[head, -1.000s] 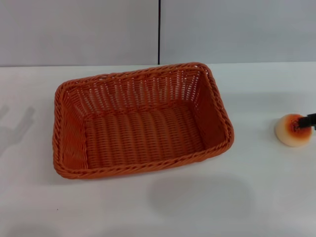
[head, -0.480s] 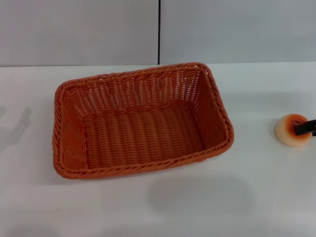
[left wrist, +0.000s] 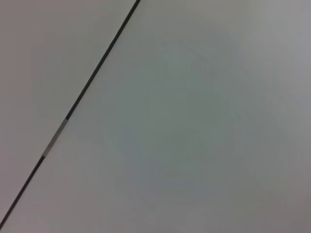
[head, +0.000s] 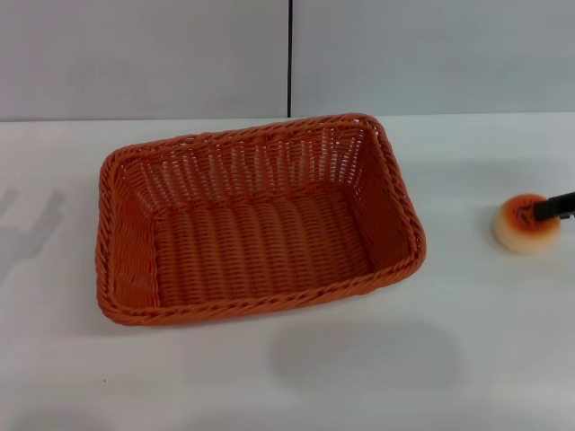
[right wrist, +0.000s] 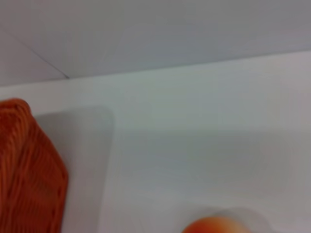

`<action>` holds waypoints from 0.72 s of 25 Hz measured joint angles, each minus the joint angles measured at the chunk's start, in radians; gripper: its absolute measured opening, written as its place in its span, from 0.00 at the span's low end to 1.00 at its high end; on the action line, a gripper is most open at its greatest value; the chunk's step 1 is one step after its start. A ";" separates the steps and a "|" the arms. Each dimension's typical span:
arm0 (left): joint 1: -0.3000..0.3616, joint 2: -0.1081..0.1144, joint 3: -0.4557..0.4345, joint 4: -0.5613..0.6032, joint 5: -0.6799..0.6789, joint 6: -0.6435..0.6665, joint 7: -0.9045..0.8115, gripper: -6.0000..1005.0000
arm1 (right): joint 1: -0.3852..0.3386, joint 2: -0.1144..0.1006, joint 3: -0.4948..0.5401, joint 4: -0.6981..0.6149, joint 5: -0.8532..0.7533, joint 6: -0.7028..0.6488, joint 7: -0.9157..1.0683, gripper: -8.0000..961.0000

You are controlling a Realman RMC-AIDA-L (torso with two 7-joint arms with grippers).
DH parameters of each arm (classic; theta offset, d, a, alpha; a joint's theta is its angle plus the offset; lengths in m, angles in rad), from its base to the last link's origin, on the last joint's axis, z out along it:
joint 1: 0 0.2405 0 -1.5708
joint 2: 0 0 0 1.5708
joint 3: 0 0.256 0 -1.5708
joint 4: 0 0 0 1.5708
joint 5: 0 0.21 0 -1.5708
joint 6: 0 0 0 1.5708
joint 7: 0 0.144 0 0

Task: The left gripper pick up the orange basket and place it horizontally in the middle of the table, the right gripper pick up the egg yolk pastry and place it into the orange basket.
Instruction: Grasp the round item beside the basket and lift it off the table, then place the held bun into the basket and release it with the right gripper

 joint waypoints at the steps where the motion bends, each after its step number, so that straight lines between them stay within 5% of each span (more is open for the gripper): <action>1: 0.000 0.000 0.000 0.000 0.000 0.000 0.000 0.81 | -0.003 0.000 -0.001 -0.004 0.015 -0.002 -0.002 0.41; 5: -0.009 -0.002 -0.001 0.000 0.000 -0.001 0.000 0.81 | -0.007 -0.003 0.001 -0.046 0.043 -0.019 -0.006 0.22; 18: -0.030 -0.002 -0.012 -0.007 -0.004 -0.014 0.001 0.81 | 0.017 0.000 -0.010 -0.307 0.219 -0.153 0.017 0.12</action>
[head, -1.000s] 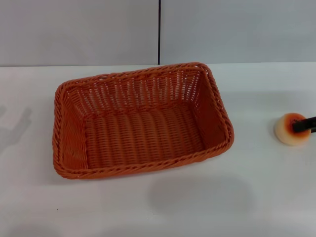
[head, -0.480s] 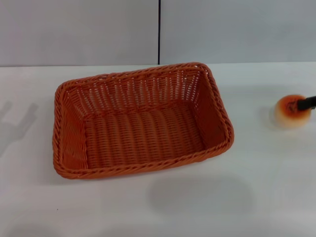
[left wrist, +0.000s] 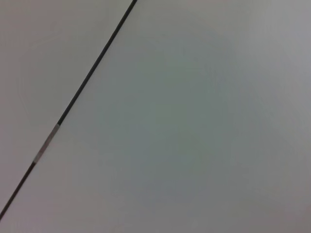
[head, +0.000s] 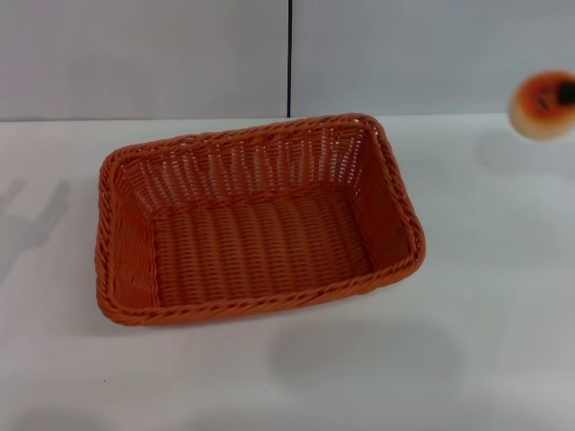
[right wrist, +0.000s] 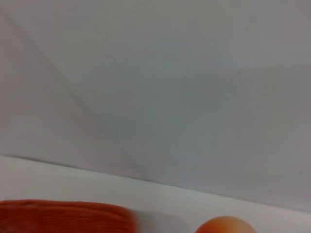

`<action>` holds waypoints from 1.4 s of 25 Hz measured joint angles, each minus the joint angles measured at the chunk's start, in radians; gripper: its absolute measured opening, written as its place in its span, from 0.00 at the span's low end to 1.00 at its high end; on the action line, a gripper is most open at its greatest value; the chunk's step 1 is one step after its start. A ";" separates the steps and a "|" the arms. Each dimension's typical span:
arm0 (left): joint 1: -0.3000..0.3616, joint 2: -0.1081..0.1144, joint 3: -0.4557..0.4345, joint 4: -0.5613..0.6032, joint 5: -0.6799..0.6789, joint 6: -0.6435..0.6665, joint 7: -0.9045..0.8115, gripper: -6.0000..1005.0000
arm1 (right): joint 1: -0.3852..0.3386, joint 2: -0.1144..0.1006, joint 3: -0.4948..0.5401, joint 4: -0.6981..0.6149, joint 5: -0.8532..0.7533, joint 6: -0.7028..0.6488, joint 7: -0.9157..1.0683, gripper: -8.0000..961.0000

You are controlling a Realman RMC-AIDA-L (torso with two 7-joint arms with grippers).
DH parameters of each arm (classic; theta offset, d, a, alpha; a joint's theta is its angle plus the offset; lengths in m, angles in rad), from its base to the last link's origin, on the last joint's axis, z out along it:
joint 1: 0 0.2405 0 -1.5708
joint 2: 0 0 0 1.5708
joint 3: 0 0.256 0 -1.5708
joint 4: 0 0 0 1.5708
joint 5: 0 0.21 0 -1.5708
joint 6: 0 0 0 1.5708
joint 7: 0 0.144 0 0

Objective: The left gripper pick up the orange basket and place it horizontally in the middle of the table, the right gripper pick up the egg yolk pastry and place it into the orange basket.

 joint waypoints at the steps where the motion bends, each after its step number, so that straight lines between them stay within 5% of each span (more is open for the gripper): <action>1: -0.004 0.000 0.000 -0.003 0.000 -0.003 0.000 0.81 | 0.011 -0.002 -0.012 0.003 0.022 -0.012 -0.006 0.12; 6: -0.015 0.001 -0.002 -0.005 -0.007 -0.004 0.001 0.81 | 0.062 0.001 -0.154 0.039 0.143 -0.047 -0.016 0.07; 12: -0.020 -0.001 -0.002 -0.006 -0.009 -0.005 0.001 0.81 | 0.098 0.053 -0.322 0.050 0.214 -0.045 -0.075 0.05; 27: -0.010 -0.002 -0.002 -0.030 -0.010 0.001 0.014 0.81 | 0.150 0.071 -0.335 0.247 0.281 0.104 -0.297 0.14; 35: 0.018 0.002 0.000 -0.030 -0.006 0.014 0.063 0.81 | 0.027 0.080 -0.312 0.220 0.451 0.111 -0.484 0.53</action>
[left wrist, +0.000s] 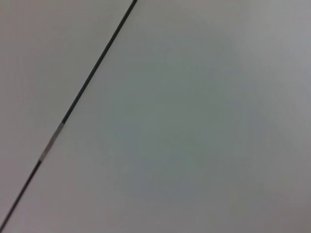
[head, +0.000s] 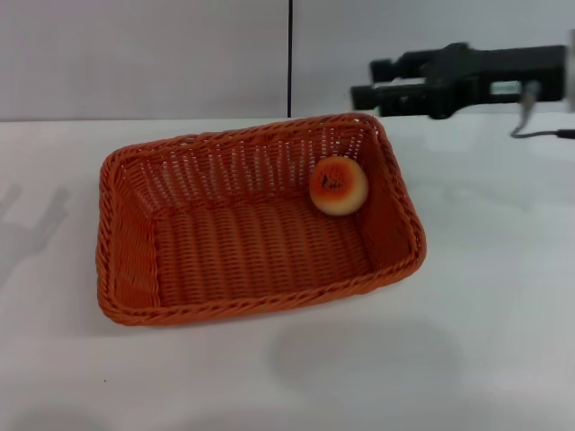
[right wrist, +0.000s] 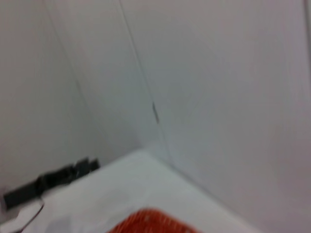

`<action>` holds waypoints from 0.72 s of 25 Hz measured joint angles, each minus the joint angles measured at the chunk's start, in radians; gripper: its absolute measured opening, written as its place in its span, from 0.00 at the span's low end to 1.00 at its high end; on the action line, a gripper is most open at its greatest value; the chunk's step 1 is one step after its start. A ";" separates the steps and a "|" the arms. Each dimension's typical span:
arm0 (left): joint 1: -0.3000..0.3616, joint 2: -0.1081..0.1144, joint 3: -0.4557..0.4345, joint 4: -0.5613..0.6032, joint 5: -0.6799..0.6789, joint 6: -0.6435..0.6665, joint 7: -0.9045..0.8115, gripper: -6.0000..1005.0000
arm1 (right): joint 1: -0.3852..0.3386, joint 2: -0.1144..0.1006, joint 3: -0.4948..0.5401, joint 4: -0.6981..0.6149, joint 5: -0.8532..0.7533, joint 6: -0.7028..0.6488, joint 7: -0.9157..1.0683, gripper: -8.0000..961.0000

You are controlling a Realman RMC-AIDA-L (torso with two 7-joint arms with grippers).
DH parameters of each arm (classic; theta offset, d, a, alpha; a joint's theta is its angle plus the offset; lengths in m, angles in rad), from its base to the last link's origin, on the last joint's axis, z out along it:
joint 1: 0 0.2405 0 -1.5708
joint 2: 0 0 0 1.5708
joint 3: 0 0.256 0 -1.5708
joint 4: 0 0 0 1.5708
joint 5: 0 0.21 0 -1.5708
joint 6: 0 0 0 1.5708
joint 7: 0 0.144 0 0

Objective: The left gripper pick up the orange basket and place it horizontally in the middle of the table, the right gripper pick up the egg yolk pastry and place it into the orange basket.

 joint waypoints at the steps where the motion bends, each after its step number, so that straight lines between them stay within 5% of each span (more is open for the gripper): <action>1: 0.007 0.000 0.000 0.000 0.000 0.004 0.017 0.81 | -0.031 0.001 0.010 0.001 0.048 0.001 -0.048 0.57; 7: 0.060 -0.001 -0.047 0.000 -0.003 0.014 0.141 0.81 | -0.224 0.013 0.111 0.168 0.409 0.059 -0.485 0.69; 12: 0.082 -0.003 -0.067 -0.009 -0.003 0.018 0.246 0.81 | -0.273 0.010 0.218 0.474 0.679 0.089 -0.947 0.69; 18: 0.083 -0.006 -0.186 -0.143 -0.005 0.046 0.533 0.81 | -0.284 0.012 0.269 0.651 0.820 0.086 -1.184 0.69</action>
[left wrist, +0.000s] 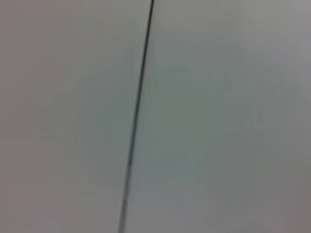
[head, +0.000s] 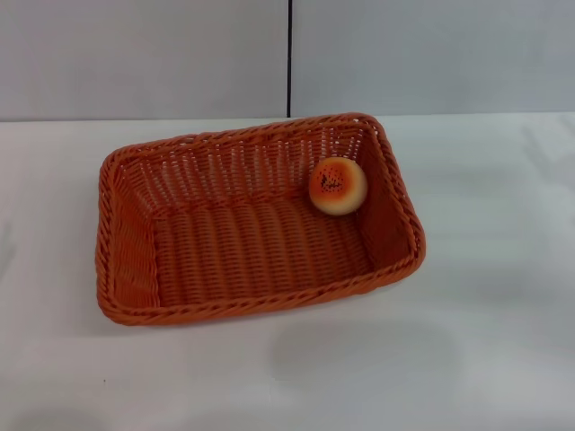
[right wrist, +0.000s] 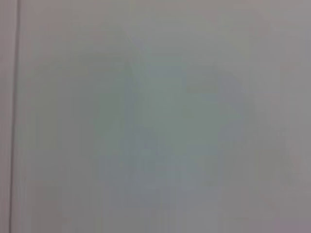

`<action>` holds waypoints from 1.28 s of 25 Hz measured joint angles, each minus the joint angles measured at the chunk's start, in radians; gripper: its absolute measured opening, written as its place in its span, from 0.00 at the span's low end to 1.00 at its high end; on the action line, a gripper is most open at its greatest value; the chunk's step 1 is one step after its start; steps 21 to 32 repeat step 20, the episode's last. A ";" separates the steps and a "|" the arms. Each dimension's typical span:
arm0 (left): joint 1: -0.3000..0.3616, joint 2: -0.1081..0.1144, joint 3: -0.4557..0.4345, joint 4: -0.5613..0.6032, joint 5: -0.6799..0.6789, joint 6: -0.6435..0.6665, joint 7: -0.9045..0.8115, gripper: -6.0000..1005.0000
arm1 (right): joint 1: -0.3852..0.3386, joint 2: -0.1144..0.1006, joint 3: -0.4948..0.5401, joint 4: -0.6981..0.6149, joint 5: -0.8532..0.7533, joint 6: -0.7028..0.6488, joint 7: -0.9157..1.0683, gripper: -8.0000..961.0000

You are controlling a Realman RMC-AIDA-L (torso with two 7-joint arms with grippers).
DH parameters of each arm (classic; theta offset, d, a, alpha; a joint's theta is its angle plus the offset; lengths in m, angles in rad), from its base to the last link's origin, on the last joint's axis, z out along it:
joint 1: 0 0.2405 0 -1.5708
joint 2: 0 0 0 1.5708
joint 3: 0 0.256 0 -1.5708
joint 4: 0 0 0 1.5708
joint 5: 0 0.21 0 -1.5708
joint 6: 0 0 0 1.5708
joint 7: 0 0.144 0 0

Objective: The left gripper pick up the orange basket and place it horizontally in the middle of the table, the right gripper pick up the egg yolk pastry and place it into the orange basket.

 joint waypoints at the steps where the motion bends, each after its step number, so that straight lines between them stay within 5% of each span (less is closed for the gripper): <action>1: -0.002 -0.002 -0.032 -0.032 0.000 0.006 0.062 0.81 | 0.001 0.000 0.000 0.027 0.006 0.002 -0.040 0.69; 14: -0.028 -0.002 -0.176 -0.148 0.000 -0.024 0.178 0.81 | 0.063 -0.001 -0.011 0.069 0.001 0.057 -0.073 0.69; 32: -0.030 0.000 -0.181 -0.152 0.001 -0.032 0.178 0.81 | 0.092 -0.002 -0.010 0.071 0.003 0.090 -0.074 0.69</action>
